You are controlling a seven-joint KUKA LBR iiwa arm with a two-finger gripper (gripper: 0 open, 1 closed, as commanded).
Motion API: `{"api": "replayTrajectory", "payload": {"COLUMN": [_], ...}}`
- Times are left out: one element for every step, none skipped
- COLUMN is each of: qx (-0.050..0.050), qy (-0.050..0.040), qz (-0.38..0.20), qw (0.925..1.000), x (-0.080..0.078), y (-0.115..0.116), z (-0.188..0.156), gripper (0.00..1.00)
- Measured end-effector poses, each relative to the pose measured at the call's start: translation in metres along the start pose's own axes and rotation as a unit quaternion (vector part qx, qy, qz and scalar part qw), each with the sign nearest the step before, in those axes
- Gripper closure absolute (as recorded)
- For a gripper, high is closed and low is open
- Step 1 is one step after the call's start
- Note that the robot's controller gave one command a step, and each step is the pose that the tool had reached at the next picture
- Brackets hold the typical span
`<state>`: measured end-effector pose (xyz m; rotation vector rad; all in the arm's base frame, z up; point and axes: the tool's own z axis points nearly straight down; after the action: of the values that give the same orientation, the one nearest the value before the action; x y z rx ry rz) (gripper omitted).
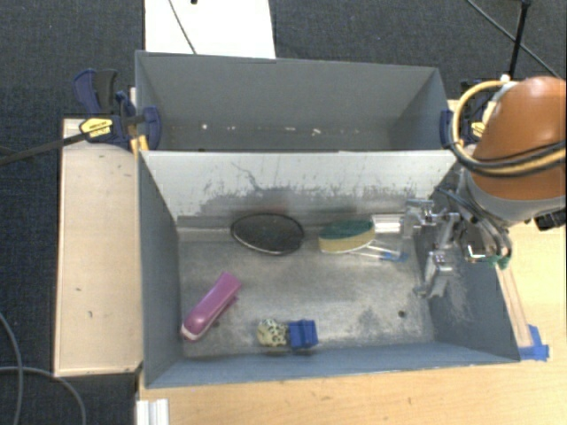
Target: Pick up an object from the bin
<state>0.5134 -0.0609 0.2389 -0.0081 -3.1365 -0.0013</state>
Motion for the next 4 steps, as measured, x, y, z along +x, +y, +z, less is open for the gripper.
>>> {"api": "replayTrajectory", "payload": {"qx": [-0.001,-0.002,-0.001,0.000], "qy": [-0.0013,-0.0113,-0.0105,-0.0081], "qz": [0.015,0.018,0.016,-0.003], "qw": [0.9999,0.9998,0.9998,1.0000], "x": [-0.056,-0.085,-0.085,-0.055], "y": [0.047,0.028,0.029,0.049], "z": [0.128,0.165,0.164,0.015], "gripper": [0.00,0.00,1.00,1.00]}}
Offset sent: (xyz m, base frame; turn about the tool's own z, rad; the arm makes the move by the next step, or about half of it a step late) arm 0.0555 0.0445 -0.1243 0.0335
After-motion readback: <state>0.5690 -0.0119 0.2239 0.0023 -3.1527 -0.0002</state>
